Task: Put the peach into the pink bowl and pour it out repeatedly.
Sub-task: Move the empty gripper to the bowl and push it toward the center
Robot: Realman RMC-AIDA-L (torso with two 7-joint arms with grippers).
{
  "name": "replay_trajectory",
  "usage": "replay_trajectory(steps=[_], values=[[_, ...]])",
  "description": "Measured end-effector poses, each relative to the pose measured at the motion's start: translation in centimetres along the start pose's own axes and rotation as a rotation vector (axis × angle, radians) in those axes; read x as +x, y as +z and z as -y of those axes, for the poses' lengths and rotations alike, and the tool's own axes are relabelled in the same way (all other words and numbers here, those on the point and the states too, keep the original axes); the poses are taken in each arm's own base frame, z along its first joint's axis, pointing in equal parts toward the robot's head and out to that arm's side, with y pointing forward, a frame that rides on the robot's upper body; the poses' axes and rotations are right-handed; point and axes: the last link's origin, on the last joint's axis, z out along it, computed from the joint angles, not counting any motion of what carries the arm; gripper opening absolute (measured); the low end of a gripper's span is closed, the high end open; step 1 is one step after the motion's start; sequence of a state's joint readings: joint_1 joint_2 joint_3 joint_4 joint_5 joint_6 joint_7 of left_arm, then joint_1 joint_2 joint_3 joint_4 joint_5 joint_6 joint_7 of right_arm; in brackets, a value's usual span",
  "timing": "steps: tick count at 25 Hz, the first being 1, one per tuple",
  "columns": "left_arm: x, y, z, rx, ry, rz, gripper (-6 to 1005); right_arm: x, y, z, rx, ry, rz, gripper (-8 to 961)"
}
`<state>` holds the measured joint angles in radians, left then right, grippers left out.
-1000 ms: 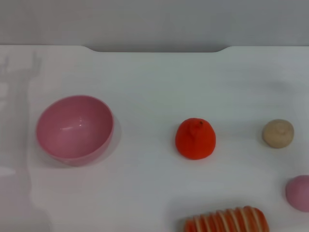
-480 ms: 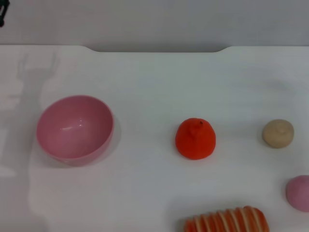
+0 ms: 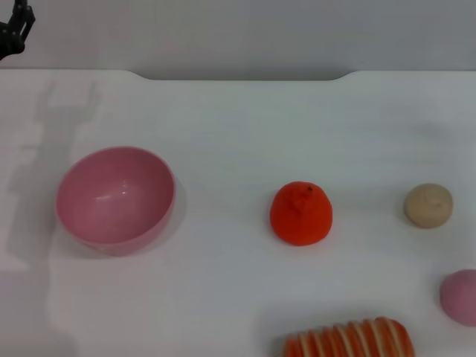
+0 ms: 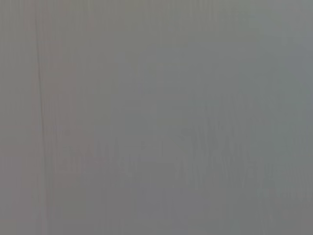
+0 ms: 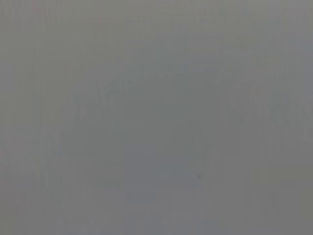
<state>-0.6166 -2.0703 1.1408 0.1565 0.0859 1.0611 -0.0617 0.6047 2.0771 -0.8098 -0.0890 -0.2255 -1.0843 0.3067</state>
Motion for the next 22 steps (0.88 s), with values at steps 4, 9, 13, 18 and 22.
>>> replay_trajectory(steps=[4,9,13,18,22], values=[[-0.09,-0.04,0.03,0.007,-0.015,0.005,814,0.00,-0.16,0.13,0.002,-0.001,0.003,649],[-0.11,-0.08,0.10,0.011,-0.020,0.005,813,-0.03,-0.04,0.00,-0.001,0.000,0.003,649],[-0.07,0.15,-0.21,0.002,-0.032,0.008,813,-0.01,0.14,-0.21,-0.011,-0.013,-0.003,649],[-0.43,0.35,-0.36,0.001,-0.026,0.040,813,-0.07,0.20,-0.09,-0.007,-0.014,-0.002,649],[-0.73,0.05,-0.08,0.005,-0.020,0.052,813,-0.24,0.43,-0.21,-0.005,-0.007,0.004,649]])
